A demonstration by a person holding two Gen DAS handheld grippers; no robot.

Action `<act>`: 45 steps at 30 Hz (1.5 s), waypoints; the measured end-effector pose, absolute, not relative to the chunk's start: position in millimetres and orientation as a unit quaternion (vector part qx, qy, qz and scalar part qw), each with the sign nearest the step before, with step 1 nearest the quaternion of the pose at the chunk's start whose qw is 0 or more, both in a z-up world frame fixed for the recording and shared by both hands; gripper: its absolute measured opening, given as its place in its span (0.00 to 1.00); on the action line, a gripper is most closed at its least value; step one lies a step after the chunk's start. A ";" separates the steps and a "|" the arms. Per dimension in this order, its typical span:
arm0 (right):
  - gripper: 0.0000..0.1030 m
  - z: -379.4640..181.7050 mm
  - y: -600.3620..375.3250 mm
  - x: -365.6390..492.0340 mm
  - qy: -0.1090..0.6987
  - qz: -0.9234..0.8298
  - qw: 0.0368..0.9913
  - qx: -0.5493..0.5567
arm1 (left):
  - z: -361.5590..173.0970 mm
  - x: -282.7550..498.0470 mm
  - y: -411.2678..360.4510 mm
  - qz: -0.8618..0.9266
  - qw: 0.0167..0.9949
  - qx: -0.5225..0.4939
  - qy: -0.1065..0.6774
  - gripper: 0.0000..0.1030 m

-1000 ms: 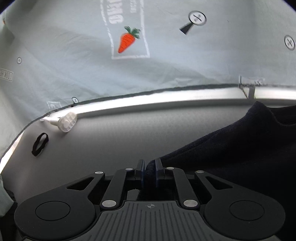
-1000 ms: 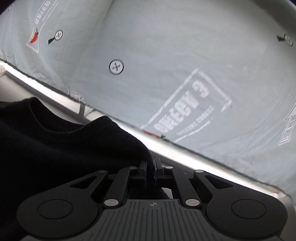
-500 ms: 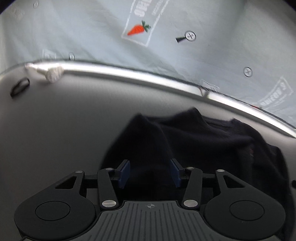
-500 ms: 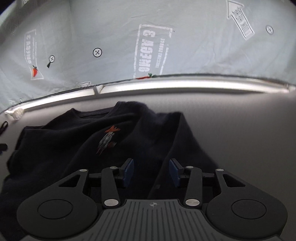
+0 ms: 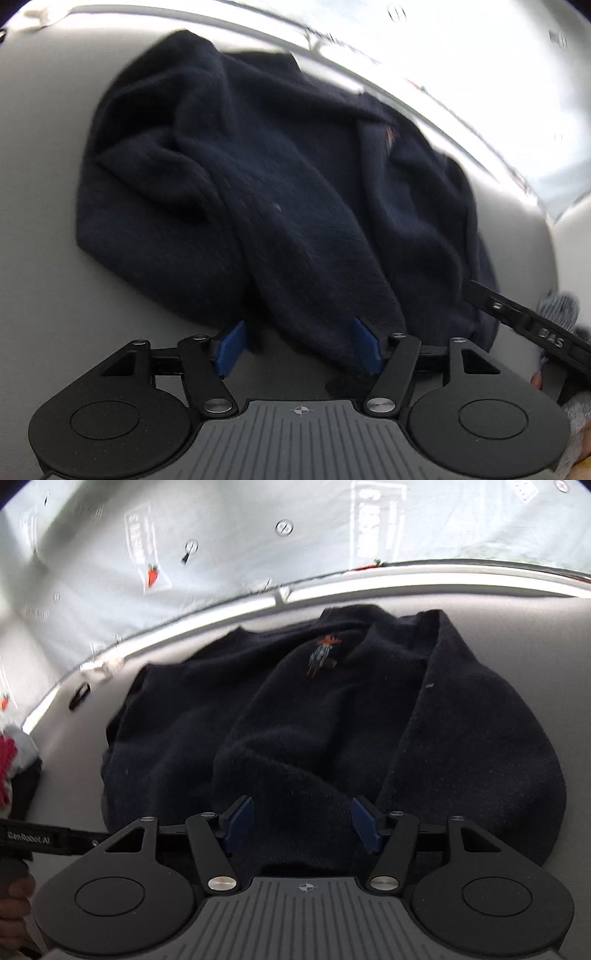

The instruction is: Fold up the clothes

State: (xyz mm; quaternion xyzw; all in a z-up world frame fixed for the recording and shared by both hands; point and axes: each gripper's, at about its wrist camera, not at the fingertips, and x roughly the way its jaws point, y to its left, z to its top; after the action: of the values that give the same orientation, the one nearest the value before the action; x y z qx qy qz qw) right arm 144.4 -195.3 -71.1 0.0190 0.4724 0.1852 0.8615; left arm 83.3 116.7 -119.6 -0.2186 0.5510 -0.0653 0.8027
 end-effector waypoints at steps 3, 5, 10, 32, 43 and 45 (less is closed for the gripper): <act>0.62 -80.7 -195.2 140.4 0.485 0.162 0.860 0.009 | -119.6 79.7 101.6 -0.094 0.802 -0.203 0.554 0.80; 0.62 -85.8 -203.3 137.8 0.497 0.151 0.853 0.046 | -121.5 76.1 90.3 -0.097 0.806 -0.177 0.557 0.85; 0.54 -95.2 -219.2 131.5 0.502 0.136 0.846 0.117 | -143.6 75.8 72.1 -0.057 0.806 -0.148 0.570 0.75; 0.10 -31.1 -239.7 52.5 0.464 0.148 0.870 0.080 | -80.8 22.2 126.4 0.023 0.817 -0.163 0.553 0.08; 0.09 -62.4 -215.4 22.3 0.534 0.158 0.831 0.002 | -107.0 -14.2 165.8 0.106 0.776 -0.146 0.604 0.02; 0.10 -71.5 -215.6 22.1 0.546 0.149 0.825 0.006 | -108.5 -19.3 167.2 0.100 0.775 -0.153 0.605 0.02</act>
State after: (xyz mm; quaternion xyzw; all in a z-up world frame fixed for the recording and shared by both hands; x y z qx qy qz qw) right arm 22.1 -215.6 -71.5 0.0062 0.5456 0.1491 0.8247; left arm -19.3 167.2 -108.5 -0.1525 0.6052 0.1004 0.7748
